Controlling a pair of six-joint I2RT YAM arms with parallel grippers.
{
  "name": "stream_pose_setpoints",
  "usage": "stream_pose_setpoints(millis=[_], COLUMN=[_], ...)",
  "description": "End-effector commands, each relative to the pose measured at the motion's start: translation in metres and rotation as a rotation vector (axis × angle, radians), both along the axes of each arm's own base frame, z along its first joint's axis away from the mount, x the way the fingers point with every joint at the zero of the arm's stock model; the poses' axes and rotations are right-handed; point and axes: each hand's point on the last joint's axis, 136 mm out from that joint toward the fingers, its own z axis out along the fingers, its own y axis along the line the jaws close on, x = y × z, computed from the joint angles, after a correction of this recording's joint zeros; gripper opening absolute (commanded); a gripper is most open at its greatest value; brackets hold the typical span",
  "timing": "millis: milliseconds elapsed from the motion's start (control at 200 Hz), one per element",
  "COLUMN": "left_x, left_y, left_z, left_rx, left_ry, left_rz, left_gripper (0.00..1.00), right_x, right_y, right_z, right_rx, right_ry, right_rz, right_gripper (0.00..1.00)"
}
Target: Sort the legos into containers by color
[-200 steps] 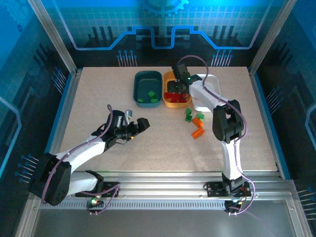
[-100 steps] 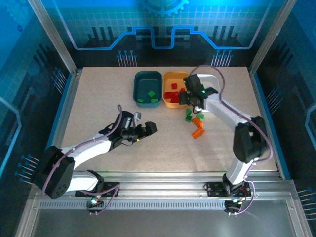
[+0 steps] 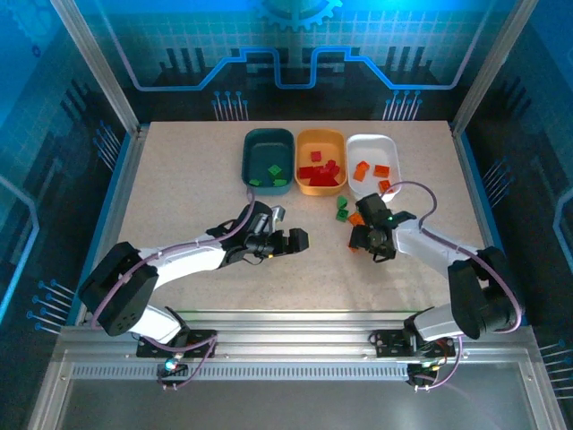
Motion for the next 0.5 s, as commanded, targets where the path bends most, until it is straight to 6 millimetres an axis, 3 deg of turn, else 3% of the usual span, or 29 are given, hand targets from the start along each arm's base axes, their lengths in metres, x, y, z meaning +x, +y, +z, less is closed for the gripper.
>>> stream_pose_setpoints(millis=[0,160,335,495], left_x=[0.005,0.002,-0.001,-0.002], left_y=[-0.010,-0.003,0.001,0.003], left_z=[0.012,0.011,0.007,0.008], left_rx=[-0.021,-0.007,0.005,0.018], left_ry=[-0.039,-0.048,-0.046,-0.054], left_rz=[-0.014,-0.006,-0.005,-0.008], left_gripper=[0.99,0.99,0.99,0.99], right_x=[0.007,0.020,0.044,0.056], right_y=[0.014,0.026,0.044,0.034], right_z=[0.000,-0.015,-0.015,-0.020], right_rx=[0.109,0.147,0.190,0.073], right_ry=[-0.035,-0.038,-0.081,-0.059], right_rz=[-0.102,-0.111,-0.053,-0.033], right_gripper=[0.79,0.77,0.76,0.75])
